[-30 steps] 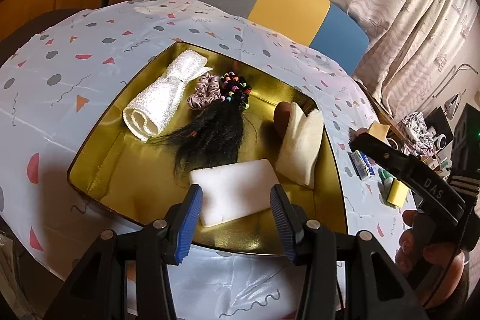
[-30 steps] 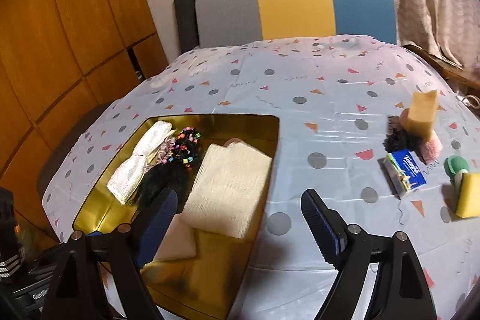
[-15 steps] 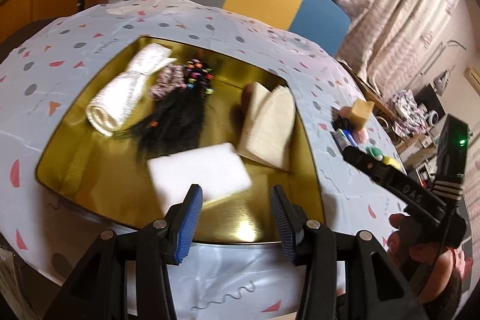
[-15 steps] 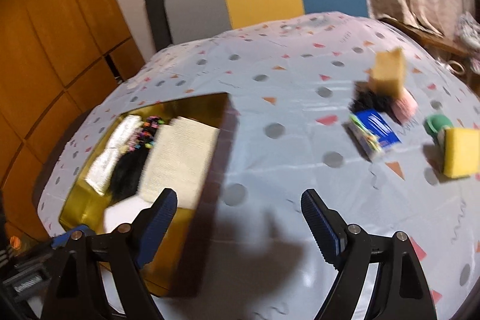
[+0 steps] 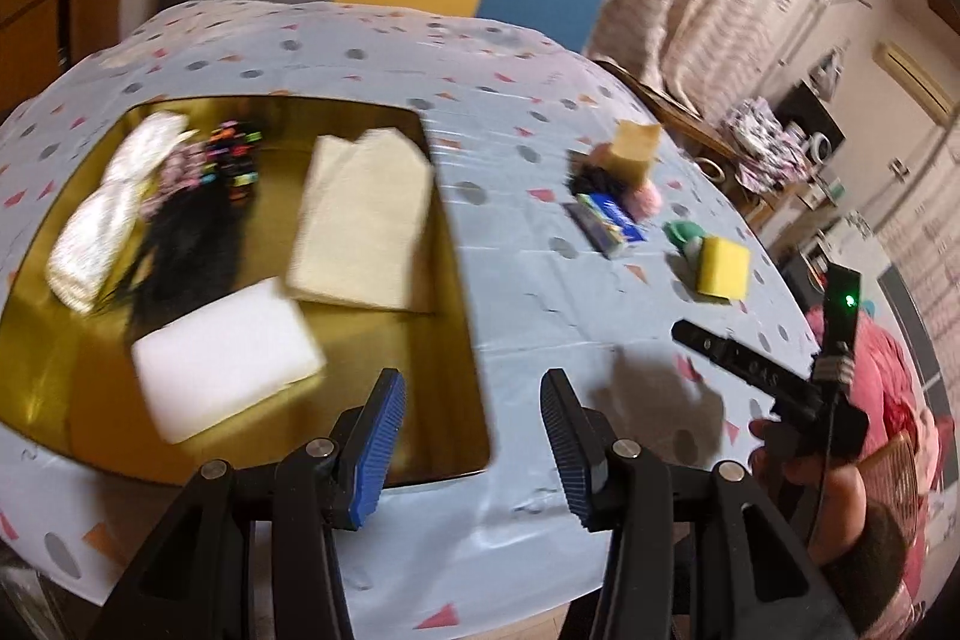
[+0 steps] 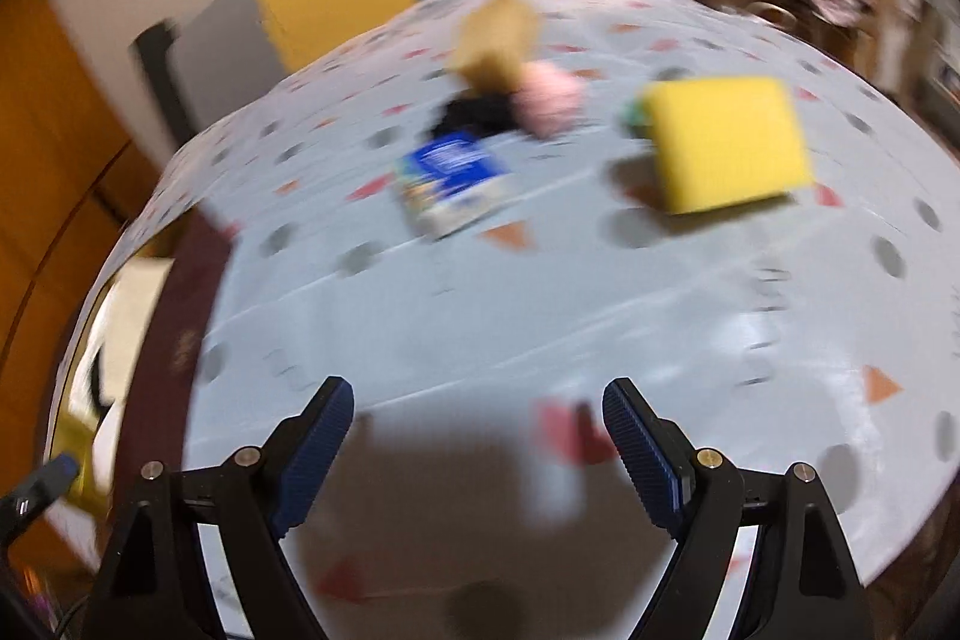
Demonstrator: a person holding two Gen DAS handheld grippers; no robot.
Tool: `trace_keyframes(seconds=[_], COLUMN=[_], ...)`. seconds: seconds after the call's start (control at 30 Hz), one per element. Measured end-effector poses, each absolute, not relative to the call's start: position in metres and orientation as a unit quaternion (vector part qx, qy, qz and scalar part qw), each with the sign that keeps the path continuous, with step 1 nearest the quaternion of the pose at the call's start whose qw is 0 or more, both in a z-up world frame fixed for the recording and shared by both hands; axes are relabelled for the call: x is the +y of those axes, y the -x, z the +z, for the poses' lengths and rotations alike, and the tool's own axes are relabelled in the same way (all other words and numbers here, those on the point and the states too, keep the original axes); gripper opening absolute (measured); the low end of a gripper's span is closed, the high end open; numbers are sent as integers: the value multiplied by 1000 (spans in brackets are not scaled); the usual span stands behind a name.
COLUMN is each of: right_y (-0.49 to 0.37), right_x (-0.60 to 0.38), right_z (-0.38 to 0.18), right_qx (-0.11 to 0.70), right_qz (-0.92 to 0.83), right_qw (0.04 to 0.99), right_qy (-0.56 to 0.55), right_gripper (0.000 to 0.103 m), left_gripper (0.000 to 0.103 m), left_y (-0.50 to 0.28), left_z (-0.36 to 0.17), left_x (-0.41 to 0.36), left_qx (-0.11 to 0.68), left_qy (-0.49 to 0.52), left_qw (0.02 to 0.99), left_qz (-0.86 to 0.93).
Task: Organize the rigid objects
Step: 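Move the right gripper toward the yellow sponge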
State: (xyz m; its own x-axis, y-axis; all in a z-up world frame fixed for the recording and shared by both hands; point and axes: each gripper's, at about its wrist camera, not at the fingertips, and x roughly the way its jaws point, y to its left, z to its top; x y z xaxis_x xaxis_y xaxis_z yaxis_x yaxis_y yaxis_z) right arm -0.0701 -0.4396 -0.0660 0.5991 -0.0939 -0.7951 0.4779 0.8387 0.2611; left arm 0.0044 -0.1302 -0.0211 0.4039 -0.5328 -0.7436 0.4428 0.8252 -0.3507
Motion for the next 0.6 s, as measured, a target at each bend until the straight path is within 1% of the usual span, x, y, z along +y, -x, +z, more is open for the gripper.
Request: trace_keyframes(seconds=[0.07, 0.17, 0.3, 0.4, 0.6], right_y=[75, 78, 67, 54, 33], right_x=[-470, -518, -574, -616, -639], right_z=[-62, -47, -32, -32, -53], right_qx=[398, 364, 338, 343, 375], right_qz=[-197, -252, -315, -342, -337], right_qw=[859, 852, 840, 824, 814], right_qy=[-255, -281, -286, -294, -290], right_gripper=[86, 89, 91, 91, 91], left_gripper=[47, 47, 47, 47, 47], left_y=[-3, -2, -4, -4, -4], left_z=[-19, -16, -14, -14, -18], left_x=[-142, -156, -165, -172, -189], left_qx=[461, 460, 464, 468, 481], left_qy=[41, 30, 29, 26, 24], left_qw=[834, 832, 829, 827, 817], left_qz=[-300, -308, -311, -311, -316])
